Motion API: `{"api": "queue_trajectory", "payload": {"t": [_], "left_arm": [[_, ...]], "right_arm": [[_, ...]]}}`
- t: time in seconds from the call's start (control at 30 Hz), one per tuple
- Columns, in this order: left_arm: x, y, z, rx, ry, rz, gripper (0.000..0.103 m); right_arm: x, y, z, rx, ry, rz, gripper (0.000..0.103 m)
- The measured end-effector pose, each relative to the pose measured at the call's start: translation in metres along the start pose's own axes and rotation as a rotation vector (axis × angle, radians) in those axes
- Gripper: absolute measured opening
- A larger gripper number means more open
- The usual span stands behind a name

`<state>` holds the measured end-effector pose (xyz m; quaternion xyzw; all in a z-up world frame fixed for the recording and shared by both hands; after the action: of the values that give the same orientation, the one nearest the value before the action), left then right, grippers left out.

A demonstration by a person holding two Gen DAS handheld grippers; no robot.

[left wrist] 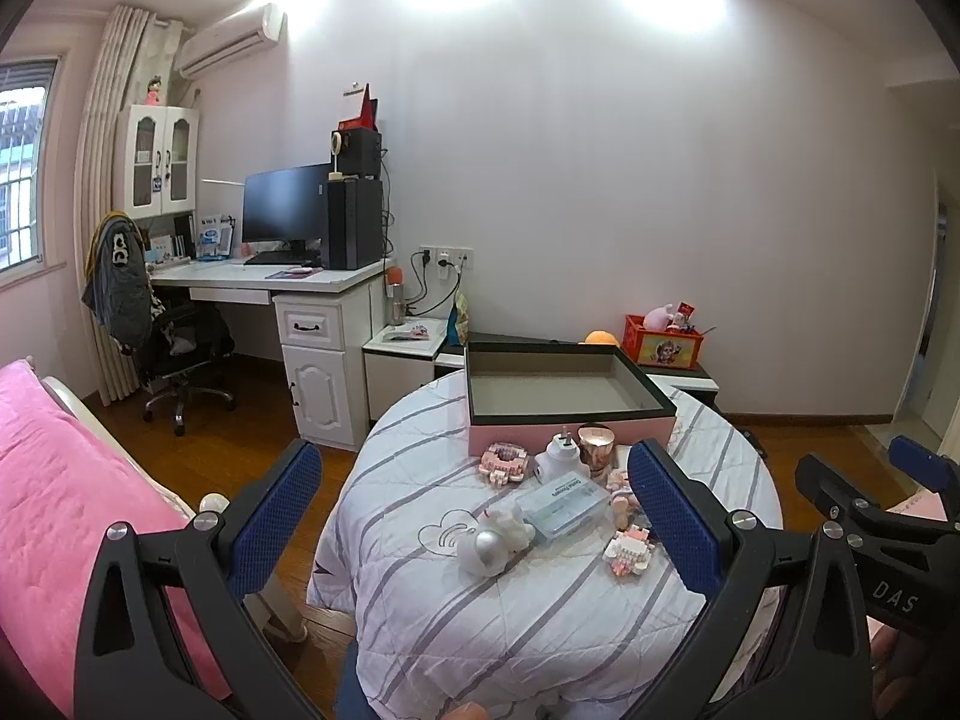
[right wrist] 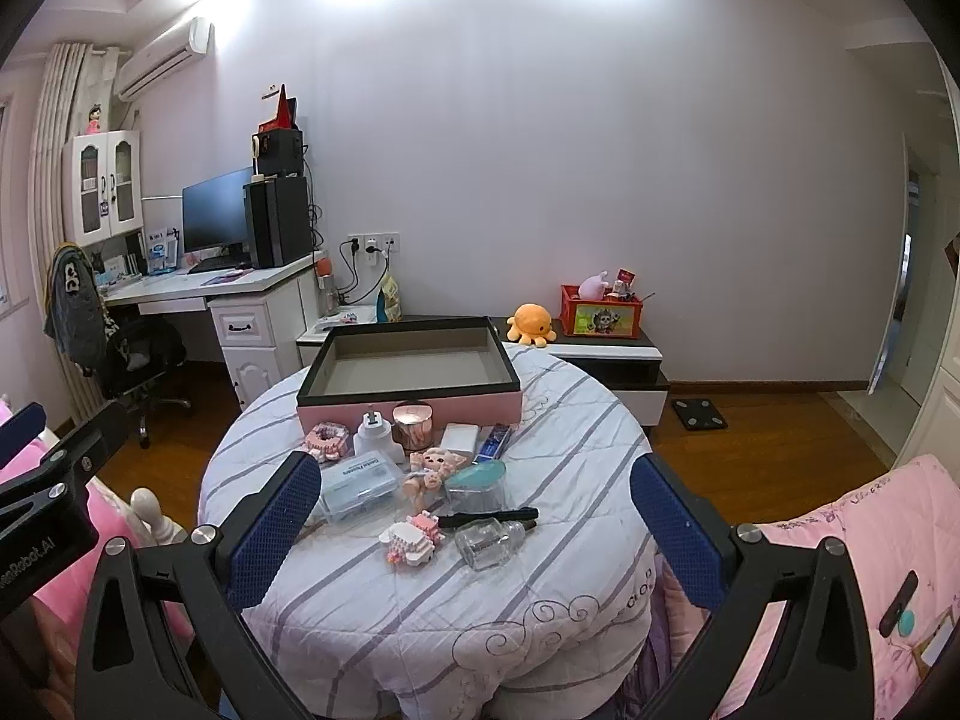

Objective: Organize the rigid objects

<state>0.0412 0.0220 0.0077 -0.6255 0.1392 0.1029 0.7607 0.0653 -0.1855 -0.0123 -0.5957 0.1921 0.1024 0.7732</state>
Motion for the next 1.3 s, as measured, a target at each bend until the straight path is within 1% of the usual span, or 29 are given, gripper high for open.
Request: {"api": "queue_trajectory", "payload": {"t": [0.17, 0.33, 0.47, 0.57, 0.63, 0.73, 0.87, 1.17, 1.3], "left_arm": [[0.000, 0.002, -0.001, 0.002, 0.002, 0.007, 0.103], [0.006, 0.004, -0.003, 0.008, 0.004, 0.036, 0.103], [0.019, 0.004, -0.005, 0.013, 0.005, 0.059, 0.103], [0.041, 0.013, -0.007, 0.014, 0.012, 0.099, 0.103], [0.053, 0.022, -0.008, 0.017, 0.018, 0.131, 0.103], [0.079, 0.040, -0.013, 0.022, 0.032, 0.197, 0.103], [0.106, 0.060, -0.018, 0.022, 0.058, 0.260, 0.103], [0.160, 0.096, -0.028, 0.039, 0.064, 0.370, 0.103], [0.176, 0.105, -0.033, 0.050, 0.069, 0.399, 0.103]], "right_arm": [[0.007, 0.002, -0.002, 0.004, 0.000, 0.015, 0.103], [0.018, 0.003, -0.002, 0.005, -0.002, 0.039, 0.103], [0.028, 0.000, -0.002, -0.003, -0.008, 0.056, 0.103], [0.039, 0.002, -0.006, -0.006, 0.001, 0.079, 0.103], [0.050, 0.006, -0.010, -0.008, 0.009, 0.102, 0.103], [0.074, 0.018, -0.020, -0.003, 0.021, 0.164, 0.103], [0.103, 0.035, -0.030, -0.012, 0.040, 0.238, 0.103], [0.150, 0.063, -0.054, -0.012, 0.063, 0.365, 0.103], [0.167, 0.078, -0.065, -0.010, 0.074, 0.423, 0.103]]}}
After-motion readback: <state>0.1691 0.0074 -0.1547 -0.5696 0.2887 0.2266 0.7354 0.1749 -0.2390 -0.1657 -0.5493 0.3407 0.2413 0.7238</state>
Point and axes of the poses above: each gripper's, at about its wrist camera, not at the fingertips, and x roughly the way its jaws point, z to its left, y to its underside, the point moved 7 cm from there along x, roughly the way its jaws point, and after that the axes turned 14 degrees about x, right-handed, at the moved point
